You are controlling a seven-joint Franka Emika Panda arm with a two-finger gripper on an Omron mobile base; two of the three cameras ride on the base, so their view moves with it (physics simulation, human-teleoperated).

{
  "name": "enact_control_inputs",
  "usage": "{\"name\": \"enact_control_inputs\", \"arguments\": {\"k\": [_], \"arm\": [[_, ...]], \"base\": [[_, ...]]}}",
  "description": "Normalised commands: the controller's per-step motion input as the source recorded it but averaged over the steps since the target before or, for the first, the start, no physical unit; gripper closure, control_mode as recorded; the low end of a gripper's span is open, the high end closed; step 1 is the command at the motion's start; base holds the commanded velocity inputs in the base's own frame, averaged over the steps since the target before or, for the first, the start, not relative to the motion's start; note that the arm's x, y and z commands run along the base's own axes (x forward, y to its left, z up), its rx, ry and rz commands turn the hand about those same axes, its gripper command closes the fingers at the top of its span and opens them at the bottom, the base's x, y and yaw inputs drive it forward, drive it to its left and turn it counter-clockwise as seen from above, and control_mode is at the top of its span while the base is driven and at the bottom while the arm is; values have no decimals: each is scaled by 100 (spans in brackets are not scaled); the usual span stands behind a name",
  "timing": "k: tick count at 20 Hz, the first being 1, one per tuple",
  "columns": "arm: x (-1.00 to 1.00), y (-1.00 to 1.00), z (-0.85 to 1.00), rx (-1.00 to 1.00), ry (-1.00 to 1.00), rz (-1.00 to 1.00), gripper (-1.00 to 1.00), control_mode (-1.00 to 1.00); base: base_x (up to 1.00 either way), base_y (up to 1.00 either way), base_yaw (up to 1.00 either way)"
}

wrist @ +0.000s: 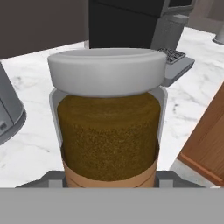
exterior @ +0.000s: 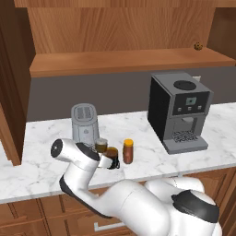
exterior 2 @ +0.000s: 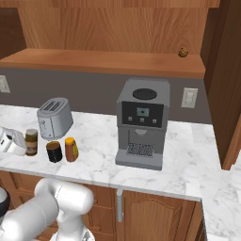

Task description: Pick the cinnamon and honey bottle from the cabinet and place them next to the mug.

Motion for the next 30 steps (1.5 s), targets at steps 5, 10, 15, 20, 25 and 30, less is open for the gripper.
{"name": "enact_control_inputs", "arguments": {"k": [5, 10, 15, 20, 25, 30], "arm": [[7, 0, -52, 0, 0, -7, 100, -100], [5, 0, -34, 0, 0, -7, 100, -100], [0, 13, -3, 0, 0, -3, 100, -100], [0, 37, 0, -2, 0, 0, 100, -100], [8, 19, -16, -5, 0, 0, 100, -100], [12, 1, -1, -2, 0, 0, 100, -100]], "base": [[0, 0, 0], [0, 0, 0], [0, 0, 0], [0, 0, 0], [0, 0, 0], [0, 0, 0]]}}
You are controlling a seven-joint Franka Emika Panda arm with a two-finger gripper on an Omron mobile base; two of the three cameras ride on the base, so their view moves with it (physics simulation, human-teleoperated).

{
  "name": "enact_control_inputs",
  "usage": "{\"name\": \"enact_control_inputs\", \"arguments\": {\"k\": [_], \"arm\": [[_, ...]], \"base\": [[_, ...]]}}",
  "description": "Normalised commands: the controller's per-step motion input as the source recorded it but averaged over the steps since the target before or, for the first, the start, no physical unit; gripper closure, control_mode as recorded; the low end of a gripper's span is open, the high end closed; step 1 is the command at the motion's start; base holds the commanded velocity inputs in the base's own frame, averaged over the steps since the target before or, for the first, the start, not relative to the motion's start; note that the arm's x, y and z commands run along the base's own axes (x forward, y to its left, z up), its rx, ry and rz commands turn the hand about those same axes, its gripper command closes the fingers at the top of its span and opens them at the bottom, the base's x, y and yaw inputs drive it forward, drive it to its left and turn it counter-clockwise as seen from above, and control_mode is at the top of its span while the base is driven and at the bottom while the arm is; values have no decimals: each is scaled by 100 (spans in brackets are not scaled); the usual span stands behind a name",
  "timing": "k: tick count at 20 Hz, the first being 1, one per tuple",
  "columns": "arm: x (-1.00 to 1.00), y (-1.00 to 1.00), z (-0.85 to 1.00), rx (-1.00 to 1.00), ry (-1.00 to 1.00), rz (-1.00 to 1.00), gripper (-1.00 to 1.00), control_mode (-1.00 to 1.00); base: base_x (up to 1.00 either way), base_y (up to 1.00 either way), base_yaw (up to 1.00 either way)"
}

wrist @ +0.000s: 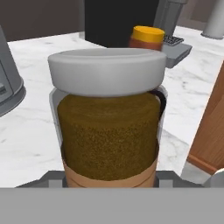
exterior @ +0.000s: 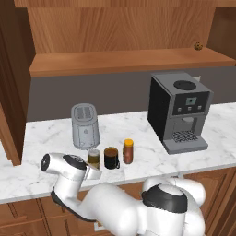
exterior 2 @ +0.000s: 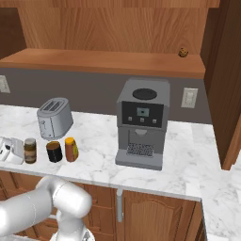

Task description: Pick the cinnamon and honey bottle from the cabinet and place them next to the mug.

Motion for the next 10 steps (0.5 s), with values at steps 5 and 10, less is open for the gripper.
{"name": "enact_control_inputs", "arguments": {"k": [5, 10], "arm": [[20, 0, 0, 0, 0, -1, 100, -100], [29, 0, -3, 0, 0, 0, 100, -100]], "base": [[0, 0, 0], [0, 0, 0]]}}
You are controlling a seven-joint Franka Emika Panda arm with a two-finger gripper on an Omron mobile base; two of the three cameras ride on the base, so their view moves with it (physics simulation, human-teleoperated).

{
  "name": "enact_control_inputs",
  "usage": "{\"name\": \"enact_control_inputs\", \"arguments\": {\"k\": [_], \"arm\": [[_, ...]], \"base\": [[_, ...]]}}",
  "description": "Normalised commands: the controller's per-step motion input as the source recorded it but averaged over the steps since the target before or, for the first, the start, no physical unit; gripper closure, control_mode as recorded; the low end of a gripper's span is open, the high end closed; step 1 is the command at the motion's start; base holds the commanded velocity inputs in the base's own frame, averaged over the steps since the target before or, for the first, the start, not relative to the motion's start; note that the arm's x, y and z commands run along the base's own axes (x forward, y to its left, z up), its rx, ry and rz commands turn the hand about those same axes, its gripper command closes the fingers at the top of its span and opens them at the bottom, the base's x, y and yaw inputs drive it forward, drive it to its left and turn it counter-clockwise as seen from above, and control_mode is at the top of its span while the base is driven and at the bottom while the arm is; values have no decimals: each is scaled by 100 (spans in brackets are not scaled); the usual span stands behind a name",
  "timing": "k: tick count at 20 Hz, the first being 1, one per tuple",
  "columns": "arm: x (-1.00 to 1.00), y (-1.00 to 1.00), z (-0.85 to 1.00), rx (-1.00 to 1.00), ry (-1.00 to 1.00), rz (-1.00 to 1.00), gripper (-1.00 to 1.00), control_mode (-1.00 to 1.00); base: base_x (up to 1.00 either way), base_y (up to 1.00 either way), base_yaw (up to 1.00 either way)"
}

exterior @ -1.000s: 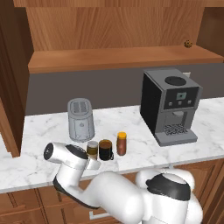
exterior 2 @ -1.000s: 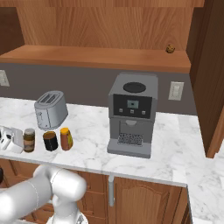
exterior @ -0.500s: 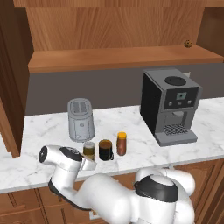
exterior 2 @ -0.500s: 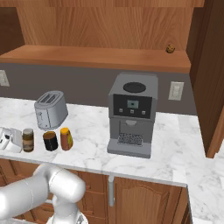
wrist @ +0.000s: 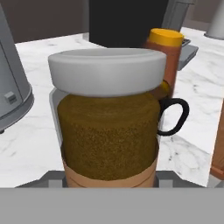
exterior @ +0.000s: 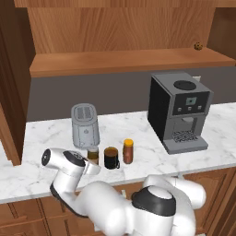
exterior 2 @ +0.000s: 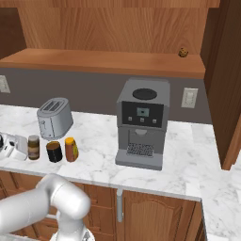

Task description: Pick the cinnamon and honey bottle from the cabinet and place them next to the mug.

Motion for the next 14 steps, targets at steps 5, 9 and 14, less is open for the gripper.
{"name": "enact_control_inputs", "arguments": {"k": [5, 9, 14], "arm": [[22, 0, -15, -4, 0, 0, 100, -100], [7, 0, -12, -5, 0, 0, 100, -100], [0, 0, -8, -3, 0, 0, 100, -100]], "base": [[0, 0, 0], [0, 0, 0], [0, 0, 0]]}}
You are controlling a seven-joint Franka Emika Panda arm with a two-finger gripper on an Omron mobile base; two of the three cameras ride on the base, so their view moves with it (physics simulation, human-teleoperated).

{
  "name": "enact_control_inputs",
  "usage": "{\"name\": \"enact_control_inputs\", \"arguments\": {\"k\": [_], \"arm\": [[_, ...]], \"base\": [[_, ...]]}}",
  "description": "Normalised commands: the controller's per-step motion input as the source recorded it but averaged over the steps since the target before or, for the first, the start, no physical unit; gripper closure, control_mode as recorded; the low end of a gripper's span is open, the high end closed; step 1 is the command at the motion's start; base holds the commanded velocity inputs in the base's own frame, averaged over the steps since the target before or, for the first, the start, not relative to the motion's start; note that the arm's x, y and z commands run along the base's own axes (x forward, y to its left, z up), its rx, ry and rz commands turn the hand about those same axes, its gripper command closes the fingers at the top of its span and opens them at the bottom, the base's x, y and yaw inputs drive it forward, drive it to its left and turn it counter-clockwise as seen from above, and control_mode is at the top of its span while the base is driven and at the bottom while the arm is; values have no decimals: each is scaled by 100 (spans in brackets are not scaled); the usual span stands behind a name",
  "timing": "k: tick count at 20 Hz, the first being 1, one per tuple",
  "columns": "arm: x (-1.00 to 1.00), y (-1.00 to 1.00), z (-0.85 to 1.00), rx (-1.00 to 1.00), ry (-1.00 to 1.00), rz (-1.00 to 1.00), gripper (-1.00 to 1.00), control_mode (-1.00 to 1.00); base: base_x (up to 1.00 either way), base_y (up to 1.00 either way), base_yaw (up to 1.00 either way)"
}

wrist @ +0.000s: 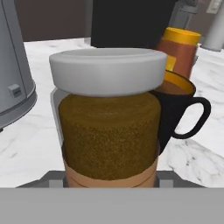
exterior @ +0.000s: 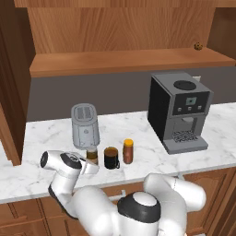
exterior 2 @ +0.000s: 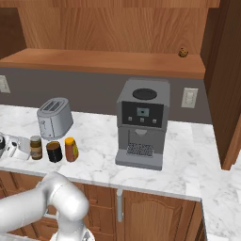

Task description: Pick the cinnamon and honey bottle from the cabinet and place them next to the mug.

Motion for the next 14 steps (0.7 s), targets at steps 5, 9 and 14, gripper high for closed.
{"name": "enact_control_inputs", "arguments": {"k": [5, 9, 14], "arm": [[1, 0, -3, -3, -1, 0, 100, -100], [1, 0, -3, -5, 0, -1, 100, -100], [3, 0, -4, -3, 0, 0, 100, -100]], "base": [[0, 0, 0], [0, 0, 0], [0, 0, 0]]}}
